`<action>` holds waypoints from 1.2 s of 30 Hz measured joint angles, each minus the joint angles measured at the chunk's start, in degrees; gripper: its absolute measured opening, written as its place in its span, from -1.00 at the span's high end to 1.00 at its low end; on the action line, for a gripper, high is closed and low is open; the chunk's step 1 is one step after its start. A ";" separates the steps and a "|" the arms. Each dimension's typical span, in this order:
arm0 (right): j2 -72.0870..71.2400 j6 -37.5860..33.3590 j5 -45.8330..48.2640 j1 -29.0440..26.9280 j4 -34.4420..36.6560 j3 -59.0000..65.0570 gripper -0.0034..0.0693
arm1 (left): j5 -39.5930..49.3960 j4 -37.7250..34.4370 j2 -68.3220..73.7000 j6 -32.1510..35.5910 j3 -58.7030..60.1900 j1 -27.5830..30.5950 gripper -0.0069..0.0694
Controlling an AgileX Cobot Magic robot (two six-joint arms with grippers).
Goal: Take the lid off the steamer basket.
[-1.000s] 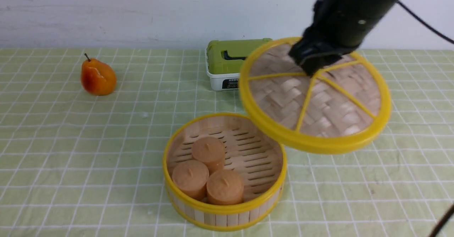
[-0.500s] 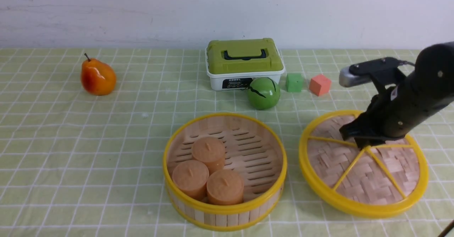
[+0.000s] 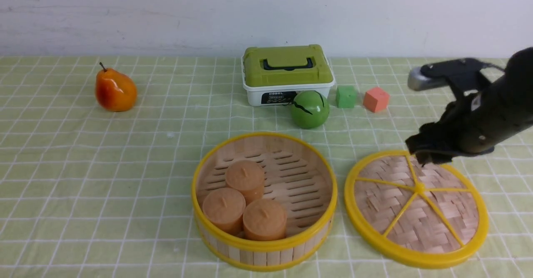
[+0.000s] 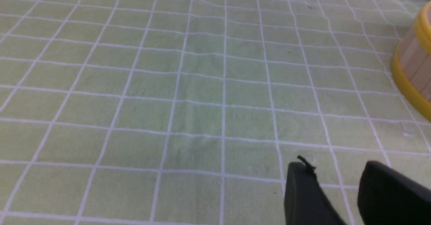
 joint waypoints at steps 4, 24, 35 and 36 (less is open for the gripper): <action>-12.56 -0.76 1.89 0.00 0.00 3.13 0.03 | 0.00 0.00 0.00 0.00 0.00 0.00 0.19; -55.48 -1.19 3.38 0.00 -0.05 23.37 0.96 | 0.00 0.00 0.00 0.00 0.00 0.00 0.19; -55.63 -1.12 4.46 0.00 -0.66 24.75 0.94 | 0.00 0.00 0.00 0.00 0.00 0.00 0.19; -55.63 -1.58 3.28 0.00 -0.59 25.85 0.94 | 0.00 0.00 0.00 0.00 0.00 0.00 0.19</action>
